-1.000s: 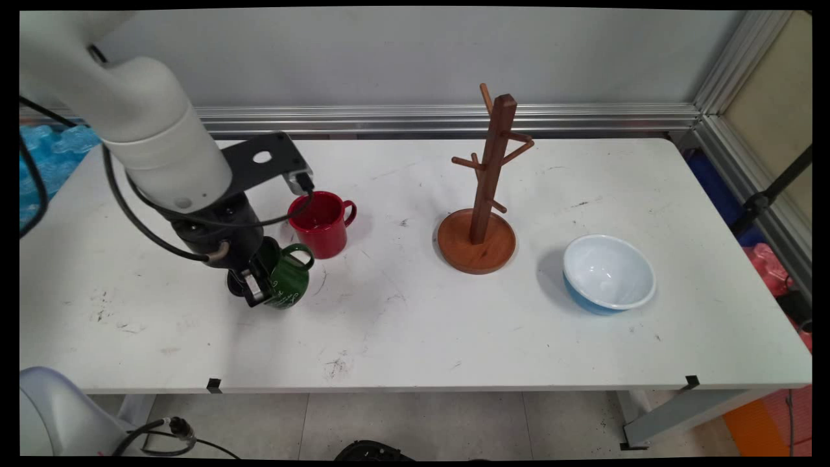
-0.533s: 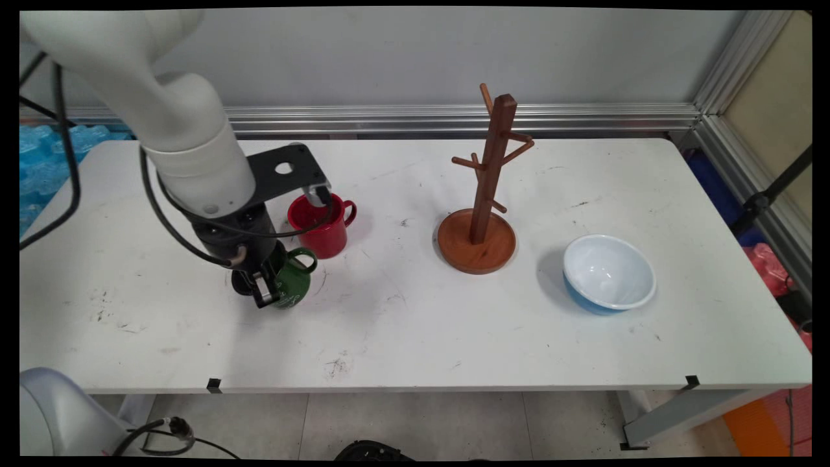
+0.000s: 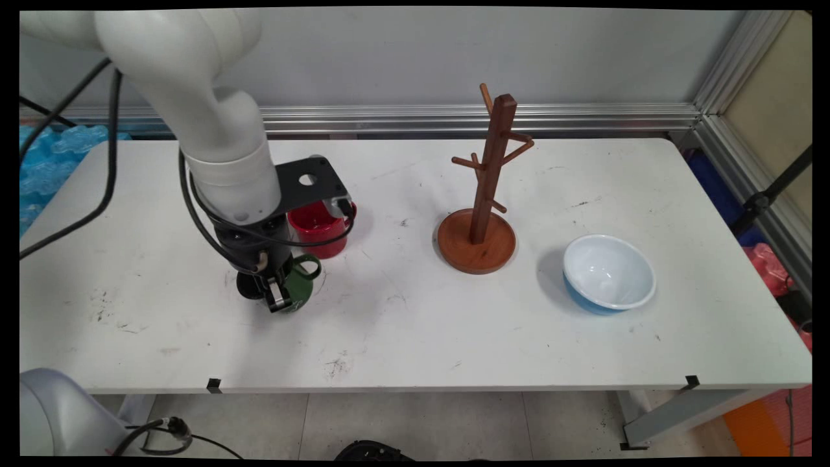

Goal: Place the picked object on the table

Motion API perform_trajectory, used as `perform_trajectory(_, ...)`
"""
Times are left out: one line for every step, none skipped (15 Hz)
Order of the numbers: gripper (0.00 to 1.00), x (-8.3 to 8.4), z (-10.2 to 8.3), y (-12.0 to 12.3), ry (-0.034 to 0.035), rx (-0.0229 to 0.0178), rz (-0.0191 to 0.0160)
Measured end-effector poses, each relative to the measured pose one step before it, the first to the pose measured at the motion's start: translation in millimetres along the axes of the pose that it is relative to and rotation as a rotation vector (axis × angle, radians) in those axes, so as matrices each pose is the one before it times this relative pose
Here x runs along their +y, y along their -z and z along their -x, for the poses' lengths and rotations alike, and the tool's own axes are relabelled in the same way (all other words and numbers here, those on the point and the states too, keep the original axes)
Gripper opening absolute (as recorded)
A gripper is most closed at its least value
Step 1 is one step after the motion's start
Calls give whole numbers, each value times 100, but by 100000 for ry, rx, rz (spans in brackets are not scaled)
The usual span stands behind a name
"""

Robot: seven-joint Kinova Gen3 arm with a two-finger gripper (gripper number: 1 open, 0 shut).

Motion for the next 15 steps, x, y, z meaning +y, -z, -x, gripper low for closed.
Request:
perform_trajectory(0,133,-230,-142,260,-1094,-140)
perform_trajectory(0,127,-190,-110,207,-948,-123)
perform_trajectory(0,161,-191,-115,312,-1096,-89)
perform_trajectory(0,159,-179,-107,256,-1040,-61)
perform_trajectory(0,134,-155,-86,143,-818,-36)
perform_trajectory(0,147,-175,-97,167,-887,-54)
perform_trajectory(0,116,-145,-82,104,-738,-59)
perform_trajectory(0,136,-170,-112,284,-907,-73)
perform_trajectory(0,117,-135,-91,231,-616,5)
perform_trajectory(0,125,-144,-105,285,-696,2)
perform_trajectory(0,101,-109,-93,246,-604,7)
perform_trajectory(0,102,-151,-116,207,-669,-5)
perform_trajectory(0,90,-160,-109,121,-596,-26)
perform_trajectory(0,94,-181,-113,131,-504,29)
perform_trajectory(0,82,-205,-95,87,-352,13)
